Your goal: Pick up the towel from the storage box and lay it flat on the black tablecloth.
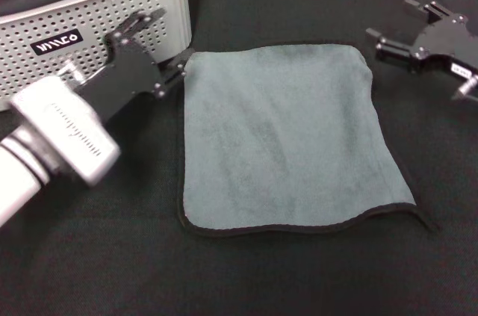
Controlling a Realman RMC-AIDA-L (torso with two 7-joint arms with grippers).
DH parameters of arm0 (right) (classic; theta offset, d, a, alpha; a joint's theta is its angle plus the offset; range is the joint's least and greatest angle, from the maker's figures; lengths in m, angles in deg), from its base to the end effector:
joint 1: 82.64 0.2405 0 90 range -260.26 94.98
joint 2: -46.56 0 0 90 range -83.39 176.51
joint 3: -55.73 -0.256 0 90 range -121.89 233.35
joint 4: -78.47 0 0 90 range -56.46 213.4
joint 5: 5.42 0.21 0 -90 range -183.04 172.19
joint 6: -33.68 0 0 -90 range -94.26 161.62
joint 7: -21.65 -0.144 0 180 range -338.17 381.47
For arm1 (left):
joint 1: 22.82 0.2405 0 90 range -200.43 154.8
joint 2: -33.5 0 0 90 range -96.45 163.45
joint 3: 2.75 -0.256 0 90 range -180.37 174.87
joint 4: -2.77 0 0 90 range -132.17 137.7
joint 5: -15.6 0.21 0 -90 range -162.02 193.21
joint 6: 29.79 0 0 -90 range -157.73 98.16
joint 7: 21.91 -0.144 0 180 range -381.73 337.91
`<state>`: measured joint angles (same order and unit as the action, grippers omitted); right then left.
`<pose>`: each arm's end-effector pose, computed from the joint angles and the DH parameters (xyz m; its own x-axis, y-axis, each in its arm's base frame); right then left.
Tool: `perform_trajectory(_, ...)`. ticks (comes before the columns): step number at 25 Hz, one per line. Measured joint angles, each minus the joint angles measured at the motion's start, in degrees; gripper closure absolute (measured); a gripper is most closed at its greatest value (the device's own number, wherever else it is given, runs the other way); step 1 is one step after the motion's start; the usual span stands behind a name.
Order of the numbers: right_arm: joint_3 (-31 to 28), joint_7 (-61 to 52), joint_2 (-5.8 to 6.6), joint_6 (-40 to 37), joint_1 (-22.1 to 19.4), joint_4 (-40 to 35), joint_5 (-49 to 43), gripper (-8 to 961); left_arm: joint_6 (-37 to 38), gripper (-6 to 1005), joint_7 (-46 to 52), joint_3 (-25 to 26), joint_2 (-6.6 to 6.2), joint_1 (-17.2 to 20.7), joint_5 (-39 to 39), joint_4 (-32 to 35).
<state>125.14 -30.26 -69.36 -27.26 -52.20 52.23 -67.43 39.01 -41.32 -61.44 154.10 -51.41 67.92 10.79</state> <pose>0.2535 0.3863 -0.0074 0.7806 -0.0535 -0.6228 -0.4703 -0.7066 -0.5287 -0.2932 0.3373 -0.0415 0.9194 -0.3930 0.0124 -0.1505 -0.3810 -0.9122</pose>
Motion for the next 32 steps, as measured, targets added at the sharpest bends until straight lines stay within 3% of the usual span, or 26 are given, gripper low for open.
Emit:
perform_trajectory(2,0.3,1.6,-0.03,-4.0,-1.6,-1.1,-0.3,67,3.6,315,2.6,-0.1,-0.07,2.0,-0.7,-0.1)
perform_trajectory(7,5.2,6.4,0.38,-17.0,-4.0,-2.2,-4.5,67,11.2,302,14.3,-1.4,-0.52,7.1,2.8,0.1)
perform_trajectory(10,7.2,6.1,0.38,-24.1,-4.1,-3.3,-12.7,67,14.2,301,21.1,-3.6,-0.57,10.2,8.3,0.4)
perform_trajectory(16,7.5,2.6,0.22,-31.3,-4.3,-5.4,-18.4,67,16.5,303,28.0,-6.9,-0.97,13.2,11.9,0.5)
perform_trajectory(27,8.4,-0.1,0.51,-41.3,-6.4,-8.6,-19.4,67,25.3,305,42.8,-14.9,-4.78,14.4,13.1,1.4)
perform_trajectory(32,8.1,-0.3,0.57,-43.6,-6.7,-8.6,-19.4,67,31.2,306,50.7,-15.4,-6.26,16.3,15.8,7.6)
